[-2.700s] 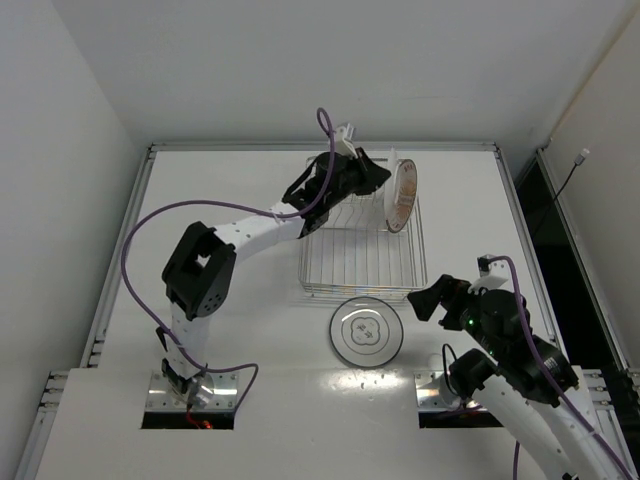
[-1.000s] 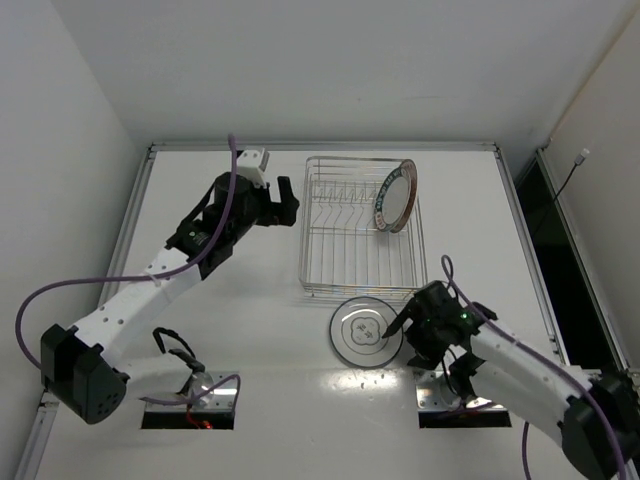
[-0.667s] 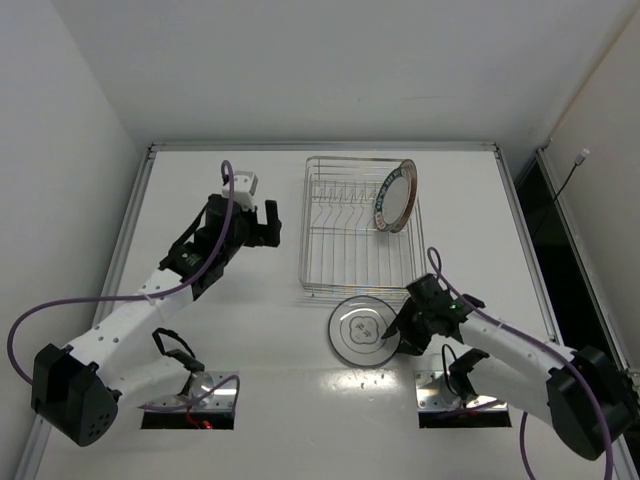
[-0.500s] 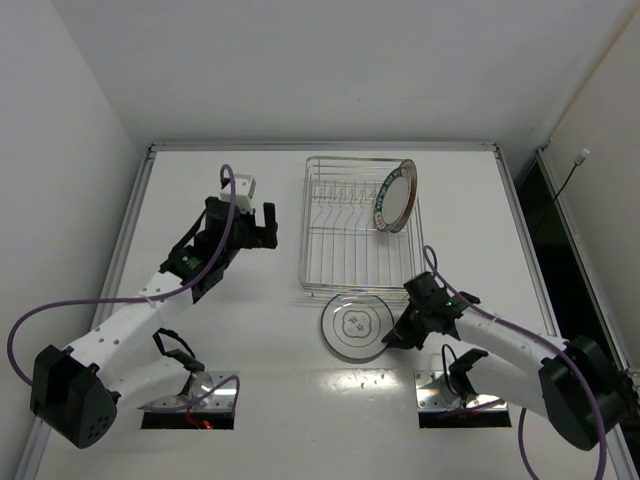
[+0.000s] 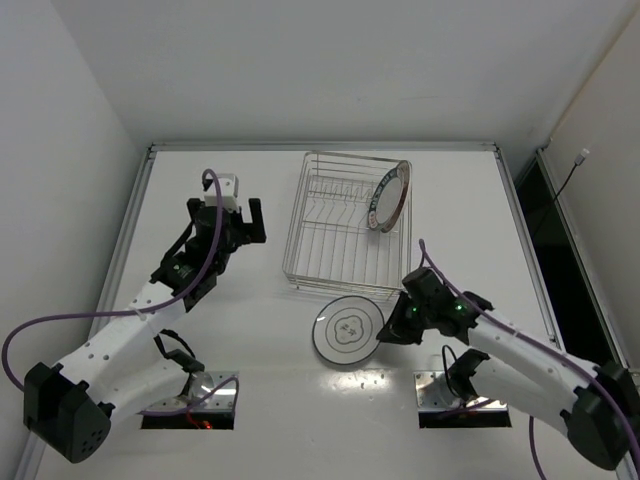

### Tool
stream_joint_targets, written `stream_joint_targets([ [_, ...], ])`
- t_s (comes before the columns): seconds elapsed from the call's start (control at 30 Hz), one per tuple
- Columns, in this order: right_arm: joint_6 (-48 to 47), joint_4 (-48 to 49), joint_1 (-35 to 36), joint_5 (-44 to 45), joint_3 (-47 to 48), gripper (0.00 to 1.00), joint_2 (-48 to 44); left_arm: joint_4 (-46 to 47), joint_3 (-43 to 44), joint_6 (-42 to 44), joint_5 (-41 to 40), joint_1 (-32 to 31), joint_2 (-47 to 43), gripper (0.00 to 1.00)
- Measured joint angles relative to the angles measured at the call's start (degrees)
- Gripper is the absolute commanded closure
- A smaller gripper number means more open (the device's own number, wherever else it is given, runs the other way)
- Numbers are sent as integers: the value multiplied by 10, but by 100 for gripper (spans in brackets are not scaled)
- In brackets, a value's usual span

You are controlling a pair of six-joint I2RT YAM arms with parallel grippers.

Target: Load the plates into the dish rack

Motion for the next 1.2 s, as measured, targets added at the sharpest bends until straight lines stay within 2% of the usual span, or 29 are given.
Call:
stream_joint_targets([
  [0.1, -15, -43, 2, -3, 8, 100, -52, 0, 0, 0, -11, 0, 0, 0],
  [0.23, -50, -137, 9, 14, 74, 100, -85, 0, -2, 0, -21, 0, 0, 0],
  [0.33, -82, -213, 17, 52, 181, 100, -79, 0, -3, 0, -26, 0, 0, 0],
  [0.43, -120, -282, 21, 124, 340, 100, -43, 0, -3, 0, -29, 0, 0, 0],
  [0.57, -179, -325, 20, 266, 555, 100, 42, 0, -3, 0, -29, 0, 0, 0],
  [0.77, -279, -320, 16, 443, 767, 100, 214, -1, -3, 0, -28, 0, 0, 0],
  [0.93, -352, -277, 3, 534, 845, 100, 385, -1, -3, 0, -28, 0, 0, 0],
  [1.07, -395, -259, -15, 559, 864, 100, 471, -1, -3, 0, -27, 0, 0, 0],
  [1.2, -428, -254, -44, 570, 936, 100, 544, -1, -3, 0, -28, 0, 0, 0],
])
